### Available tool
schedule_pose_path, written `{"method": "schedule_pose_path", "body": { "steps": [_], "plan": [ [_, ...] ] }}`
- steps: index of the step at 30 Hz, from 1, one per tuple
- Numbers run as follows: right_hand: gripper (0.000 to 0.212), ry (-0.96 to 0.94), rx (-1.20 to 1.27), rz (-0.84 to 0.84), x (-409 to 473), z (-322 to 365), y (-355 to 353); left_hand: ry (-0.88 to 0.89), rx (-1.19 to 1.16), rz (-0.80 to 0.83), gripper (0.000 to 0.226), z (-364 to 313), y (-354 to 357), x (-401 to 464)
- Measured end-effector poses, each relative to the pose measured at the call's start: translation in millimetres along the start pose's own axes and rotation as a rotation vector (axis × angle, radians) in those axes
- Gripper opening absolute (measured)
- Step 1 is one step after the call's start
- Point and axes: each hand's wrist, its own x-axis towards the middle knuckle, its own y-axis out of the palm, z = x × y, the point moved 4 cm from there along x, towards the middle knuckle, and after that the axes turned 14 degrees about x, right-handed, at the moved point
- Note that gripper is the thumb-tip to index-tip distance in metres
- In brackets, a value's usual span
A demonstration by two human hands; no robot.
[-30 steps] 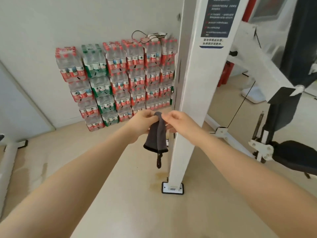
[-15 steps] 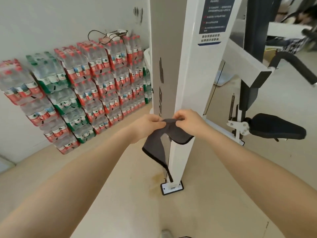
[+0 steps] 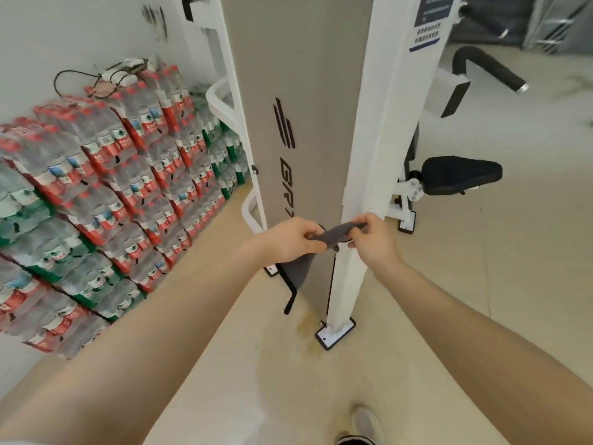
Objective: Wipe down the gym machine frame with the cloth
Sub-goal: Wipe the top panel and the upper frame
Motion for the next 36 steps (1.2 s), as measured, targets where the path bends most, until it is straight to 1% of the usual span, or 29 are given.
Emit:
{"method": "schedule_pose_path", "body": {
  "steps": [2,4,5,7,11,13,14,15,17,18,19,20,21,22,23,25,27,29,30,31,33,34,36],
  "plan": [
    [0.013,-0.003,-0.026,-0.135,-6,-1,-7,0.029,0.015,-0.010,0.013,1,-2,5],
    [0.011,0.003,-0.007,-0.245,-6,0,-17,0.062,-0.033,0.011,0.012,-2,-3,13],
    [0.010,-0.003,-0.006,-0.286,-4,-1,-21,0.082,-0.051,0.020,0.011,-4,-4,18],
    [0.009,-0.029,0.007,-0.341,2,-4,-27,0.121,-0.033,0.002,0.016,-9,-6,33],
    [0.011,-0.029,0.103,-0.437,30,-10,-28,0.172,0.006,-0.140,0.033,-17,-20,64],
    [0.011,-0.070,0.170,-0.509,47,-12,-24,0.216,0.030,-0.243,0.043,-21,-25,79],
    [0.017,-0.113,0.213,-0.532,53,-12,-22,0.240,0.049,-0.313,0.047,-22,-27,86],
    [0.028,-0.155,0.283,-0.530,58,-13,-18,0.265,0.069,-0.393,0.049,-23,-29,90],
    [0.056,-0.186,0.496,-0.461,66,-21,-12,0.316,0.106,-0.525,0.052,-23,-27,93],
    [0.065,-0.175,0.558,-0.434,69,-28,-11,0.340,0.131,-0.566,0.055,-23,-24,93],
    [0.069,-0.165,0.571,-0.418,71,-34,-10,0.364,0.169,-0.598,0.060,-23,-22,94],
    [0.066,-0.160,0.535,-0.402,74,-37,-10,0.386,0.217,-0.626,0.063,-23,-19,94],
    [0.058,-0.172,0.487,-0.379,77,-38,-9,0.406,0.269,-0.655,0.065,-24,-19,95],
    [0.049,-0.203,0.438,-0.351,77,-35,-8,0.423,0.317,-0.681,0.066,-25,-20,96],
    [0.045,-0.253,0.400,-0.318,77,-29,-6,0.436,0.361,-0.698,0.068,-25,-22,97],
    [0.049,-0.350,0.354,-0.267,75,-10,-4,0.459,0.454,-0.711,0.070,-27,-28,98],
    [0.058,-0.415,0.260,-0.245,73,14,-1,0.464,0.529,-0.709,0.069,-27,-34,96],
    [0.076,-0.412,0.151,-0.255,71,44,3,0.462,0.561,-0.686,0.067,-27,-41,93],
    [0.082,-0.414,0.118,-0.291,70,61,4,0.463,0.569,-0.680,0.065,-28,-45,90],
    [0.084,-0.439,0.095,-0.335,69,78,3,0.466,0.573,-0.680,0.064,-29,-49,86],
    [0.081,-0.521,0.048,-0.398,68,106,-3,0.478,0.564,-0.688,0.069,-32,-57,79],
    [0.081,-0.553,0.032,-0.396,67,113,-6,0.483,0.556,-0.694,0.073,-34,-62,75],
    [0.083,-0.561,-0.008,-0.329,67,113,-12,0.495,0.550,-0.725,0.076,-39,-71,69]
  ]
}}
